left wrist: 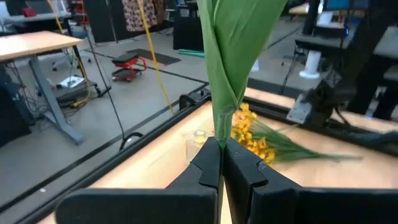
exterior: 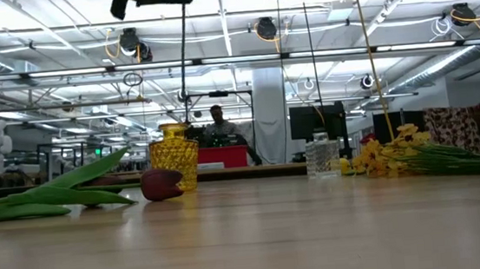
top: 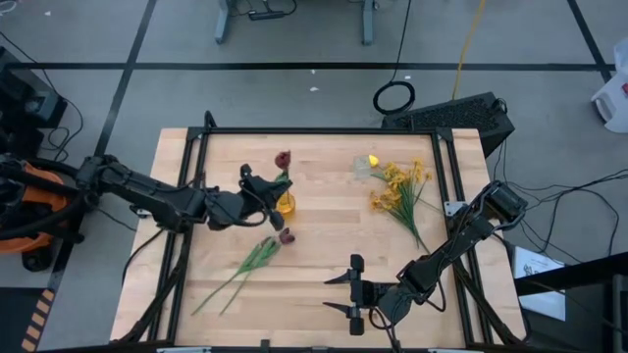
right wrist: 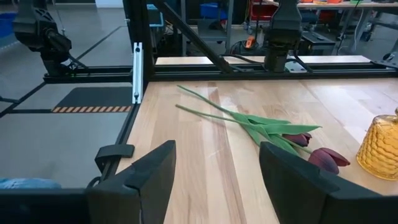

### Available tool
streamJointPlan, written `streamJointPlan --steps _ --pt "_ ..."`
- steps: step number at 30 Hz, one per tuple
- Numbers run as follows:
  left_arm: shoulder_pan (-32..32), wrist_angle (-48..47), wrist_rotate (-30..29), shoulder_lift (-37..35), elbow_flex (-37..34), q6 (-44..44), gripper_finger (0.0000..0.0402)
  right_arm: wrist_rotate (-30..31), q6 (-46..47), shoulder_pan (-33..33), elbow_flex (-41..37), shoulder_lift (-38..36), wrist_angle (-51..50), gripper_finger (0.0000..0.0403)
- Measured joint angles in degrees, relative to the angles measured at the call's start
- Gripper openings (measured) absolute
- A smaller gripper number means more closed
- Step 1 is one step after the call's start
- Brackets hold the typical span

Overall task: Sort flowers into vase by color
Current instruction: Put the violet tulip into the yellow vase

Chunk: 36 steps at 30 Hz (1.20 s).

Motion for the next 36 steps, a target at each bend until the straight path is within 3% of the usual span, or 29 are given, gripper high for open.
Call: streamJointPlan --steps 6,28,36 --pt "2.1 1.3 0.1 -3.2 -5.0 -1.0 0.0008 0.0 0.0 0.0 0.0 0.0 0.0 0.0224" --pt "6.8 -2.4 3.0 -2.1 -5.1 -3.5 0.0009 0.0 0.0 0.0 0.0 0.0 -0.1 0.0224" --pt "6.8 -1.7 3.6 2.1 -5.1 -3.6 0.0009 0.0 0.0 0.0 0.0 0.0 -0.1 0.0224"
